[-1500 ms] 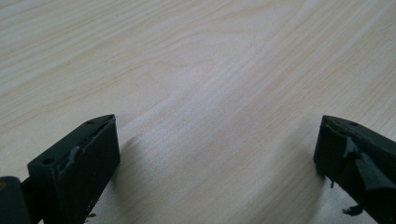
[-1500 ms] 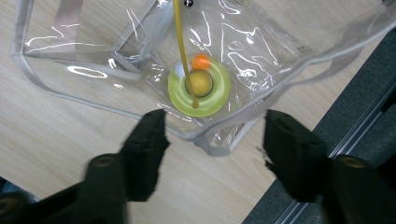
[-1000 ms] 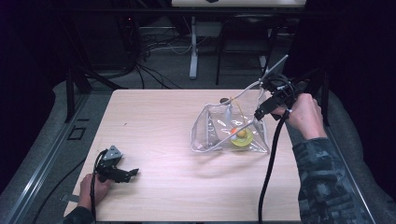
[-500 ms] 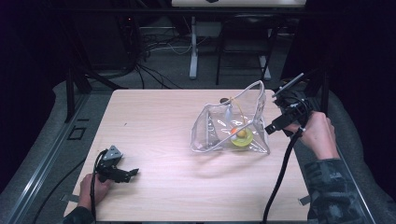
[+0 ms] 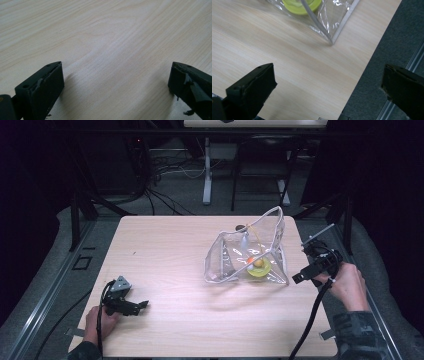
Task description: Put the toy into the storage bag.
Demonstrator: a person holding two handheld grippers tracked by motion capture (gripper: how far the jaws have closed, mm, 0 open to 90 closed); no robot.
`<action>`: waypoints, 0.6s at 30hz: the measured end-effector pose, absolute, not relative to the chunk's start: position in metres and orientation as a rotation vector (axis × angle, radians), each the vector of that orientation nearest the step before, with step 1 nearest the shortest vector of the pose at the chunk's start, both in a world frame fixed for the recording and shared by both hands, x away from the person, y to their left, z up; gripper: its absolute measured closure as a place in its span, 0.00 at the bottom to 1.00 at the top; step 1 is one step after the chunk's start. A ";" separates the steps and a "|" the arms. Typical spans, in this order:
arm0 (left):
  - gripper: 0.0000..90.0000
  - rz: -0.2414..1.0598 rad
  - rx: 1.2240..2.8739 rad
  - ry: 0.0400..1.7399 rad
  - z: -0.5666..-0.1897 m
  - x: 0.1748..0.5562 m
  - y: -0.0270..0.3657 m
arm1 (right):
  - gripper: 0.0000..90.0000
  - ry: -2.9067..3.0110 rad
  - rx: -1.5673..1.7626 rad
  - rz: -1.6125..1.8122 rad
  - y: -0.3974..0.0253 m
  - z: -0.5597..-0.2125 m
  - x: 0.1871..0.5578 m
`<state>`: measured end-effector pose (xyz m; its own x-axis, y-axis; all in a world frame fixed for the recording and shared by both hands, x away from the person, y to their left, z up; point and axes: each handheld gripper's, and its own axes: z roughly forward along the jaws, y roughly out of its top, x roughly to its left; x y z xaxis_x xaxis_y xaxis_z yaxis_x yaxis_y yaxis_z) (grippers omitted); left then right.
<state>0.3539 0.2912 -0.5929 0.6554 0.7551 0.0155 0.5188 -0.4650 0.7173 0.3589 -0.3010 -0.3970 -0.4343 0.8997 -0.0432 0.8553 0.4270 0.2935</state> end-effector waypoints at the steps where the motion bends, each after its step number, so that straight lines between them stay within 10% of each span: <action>1: 0.00 0.435 2.172 0.983 -0.593 0.354 0.291 | 0.00 2.491 1.549 0.340 -0.303 -0.402 0.357; 18: 0.00 0.437 2.172 0.984 -0.593 0.354 0.291 | 0.00 2.547 1.662 0.340 -0.316 -0.473 0.339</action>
<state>0.3538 0.2912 -0.5928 0.6541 0.7563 0.0162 0.5196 -0.4648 0.7169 0.3388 -0.3155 -0.4726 -0.4075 0.9117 0.0527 0.8936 0.3862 0.2289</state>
